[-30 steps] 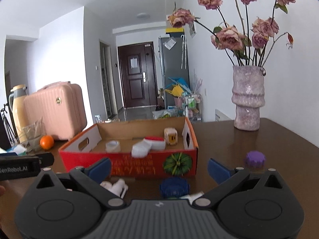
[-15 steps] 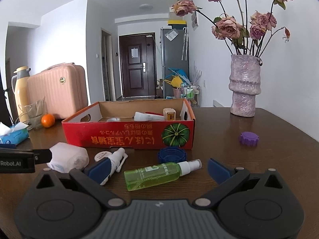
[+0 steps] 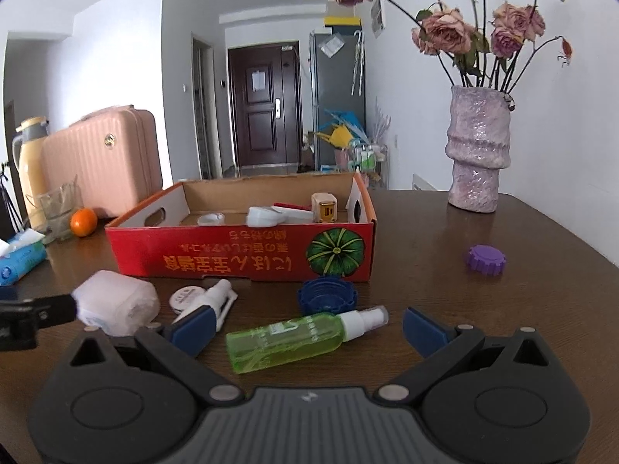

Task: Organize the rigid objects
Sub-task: 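Move the right tool to the blue bottle cap and grasp it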

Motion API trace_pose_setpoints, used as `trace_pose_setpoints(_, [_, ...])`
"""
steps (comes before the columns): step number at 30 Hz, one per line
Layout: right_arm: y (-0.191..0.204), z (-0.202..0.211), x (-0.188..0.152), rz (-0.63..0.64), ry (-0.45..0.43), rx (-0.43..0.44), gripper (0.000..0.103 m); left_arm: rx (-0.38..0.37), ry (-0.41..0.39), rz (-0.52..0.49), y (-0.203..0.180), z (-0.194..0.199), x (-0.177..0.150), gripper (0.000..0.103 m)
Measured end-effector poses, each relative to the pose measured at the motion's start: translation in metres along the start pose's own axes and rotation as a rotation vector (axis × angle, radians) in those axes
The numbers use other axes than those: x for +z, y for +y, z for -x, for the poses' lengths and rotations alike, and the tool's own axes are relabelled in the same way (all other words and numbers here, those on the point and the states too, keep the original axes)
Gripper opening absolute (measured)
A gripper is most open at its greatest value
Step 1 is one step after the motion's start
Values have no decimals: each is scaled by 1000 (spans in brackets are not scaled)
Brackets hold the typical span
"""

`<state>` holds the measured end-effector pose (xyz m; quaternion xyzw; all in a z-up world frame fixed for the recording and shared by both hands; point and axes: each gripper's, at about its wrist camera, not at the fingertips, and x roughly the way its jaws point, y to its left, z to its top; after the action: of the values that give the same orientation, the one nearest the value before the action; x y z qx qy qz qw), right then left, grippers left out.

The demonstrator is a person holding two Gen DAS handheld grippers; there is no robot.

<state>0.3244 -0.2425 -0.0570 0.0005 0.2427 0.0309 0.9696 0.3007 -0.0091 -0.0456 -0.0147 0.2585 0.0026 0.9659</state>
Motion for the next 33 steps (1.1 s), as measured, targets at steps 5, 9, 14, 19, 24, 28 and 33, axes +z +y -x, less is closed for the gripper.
trace_pose_setpoints(5, [-4,-26,18,53,45,-14,101,6,3,11,3,-2,1,103])
trace_pose_setpoints(9, [-8,-53,28,72,96,-13,95,8,5,19,5,-3,2,103])
trace_pose_setpoints(14, [-12,-88,30,66,181,-23,88,9,11,25,7,-4,3,103])
trace_pose_setpoints(19, [-13,-114,28,40,232,-15,78,6,18,29,7,-5,3,103])
trace_pose_setpoints(24, [-8,-125,26,52,251,0,67,5,28,37,9,-7,3,103])
trace_pose_setpoints(28, [-7,-127,27,58,254,13,54,6,36,45,10,-9,3,103])
trace_pose_setpoints(33, [-6,-128,27,68,242,7,54,7,40,48,11,-11,4,103])
